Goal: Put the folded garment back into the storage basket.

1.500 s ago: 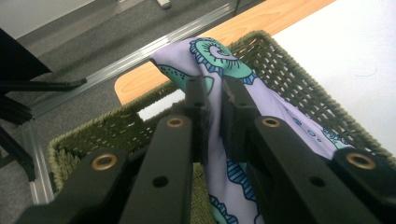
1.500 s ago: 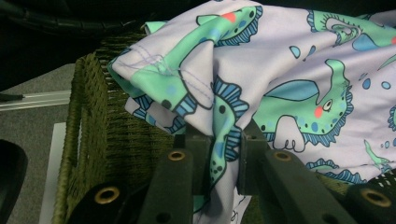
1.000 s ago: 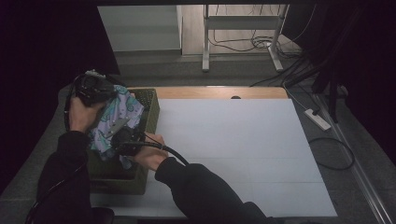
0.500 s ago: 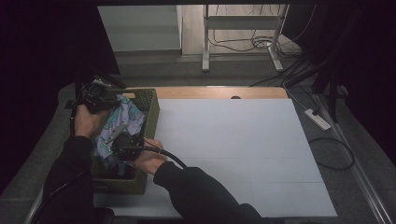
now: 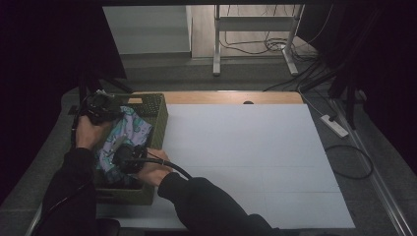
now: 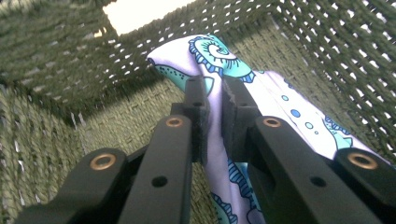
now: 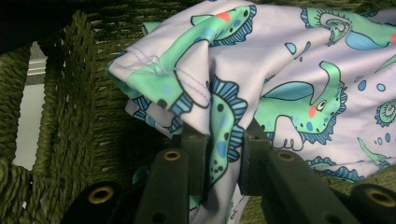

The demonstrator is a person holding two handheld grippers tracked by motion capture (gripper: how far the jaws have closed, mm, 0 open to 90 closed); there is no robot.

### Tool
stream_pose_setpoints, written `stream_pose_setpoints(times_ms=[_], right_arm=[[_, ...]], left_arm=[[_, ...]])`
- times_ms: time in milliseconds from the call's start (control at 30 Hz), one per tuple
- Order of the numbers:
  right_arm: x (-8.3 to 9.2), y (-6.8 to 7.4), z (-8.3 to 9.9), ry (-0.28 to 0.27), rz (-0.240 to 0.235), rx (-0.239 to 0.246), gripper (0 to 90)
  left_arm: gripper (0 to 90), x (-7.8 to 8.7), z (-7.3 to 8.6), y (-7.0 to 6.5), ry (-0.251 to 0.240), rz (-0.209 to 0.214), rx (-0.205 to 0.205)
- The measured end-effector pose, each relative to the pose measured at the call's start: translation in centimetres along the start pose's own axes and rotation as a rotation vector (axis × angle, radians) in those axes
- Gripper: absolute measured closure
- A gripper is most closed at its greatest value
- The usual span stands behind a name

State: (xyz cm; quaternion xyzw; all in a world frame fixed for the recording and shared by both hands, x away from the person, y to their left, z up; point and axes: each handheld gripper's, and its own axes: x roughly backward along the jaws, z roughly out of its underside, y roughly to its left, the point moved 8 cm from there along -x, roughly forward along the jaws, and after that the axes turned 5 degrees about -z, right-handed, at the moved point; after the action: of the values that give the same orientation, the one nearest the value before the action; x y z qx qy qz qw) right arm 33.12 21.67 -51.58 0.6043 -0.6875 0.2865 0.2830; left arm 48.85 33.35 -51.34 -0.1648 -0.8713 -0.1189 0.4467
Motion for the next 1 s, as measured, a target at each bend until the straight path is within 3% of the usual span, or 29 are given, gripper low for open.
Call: stream_pose_setpoints(times_ms=[33,100,167,200,300,467,1000], right_arm=[[-0.3,0.4,0.0,0.006,-0.024,-0.002,67.7],[-0.4,0.5,0.0,0.015,-0.022,0.005,64.5],[-0.5,0.7,0.1,0.032,-0.028,0.033,54.3],[-0.5,0.8,0.2,0.031,-0.024,0.037,48.6],[-0.4,0.8,0.1,0.023,-0.036,0.033,42.7],[0.4,0.3,0.0,0.004,-0.027,0.001,35.2],[4.4,-2.2,0.6,-0.048,-0.051,-0.089,21.2]], left_arm=[[79.7,-0.1,0.1,0.1,0.006,-0.003,0.0],[76.9,-0.3,0.3,0.3,0.02,-0.013,0.012],[68.8,-0.2,0.3,0.5,0.015,-0.028,0.026],[60.7,-0.2,0.3,0.7,0.02,-0.027,0.043],[56.2,-0.1,0.4,0.8,0.03,-0.041,0.041],[40.1,0.0,0.6,0.9,0.038,-0.037,0.052],[13.8,2.4,0.4,0.2,-0.018,0.007,0.086]])
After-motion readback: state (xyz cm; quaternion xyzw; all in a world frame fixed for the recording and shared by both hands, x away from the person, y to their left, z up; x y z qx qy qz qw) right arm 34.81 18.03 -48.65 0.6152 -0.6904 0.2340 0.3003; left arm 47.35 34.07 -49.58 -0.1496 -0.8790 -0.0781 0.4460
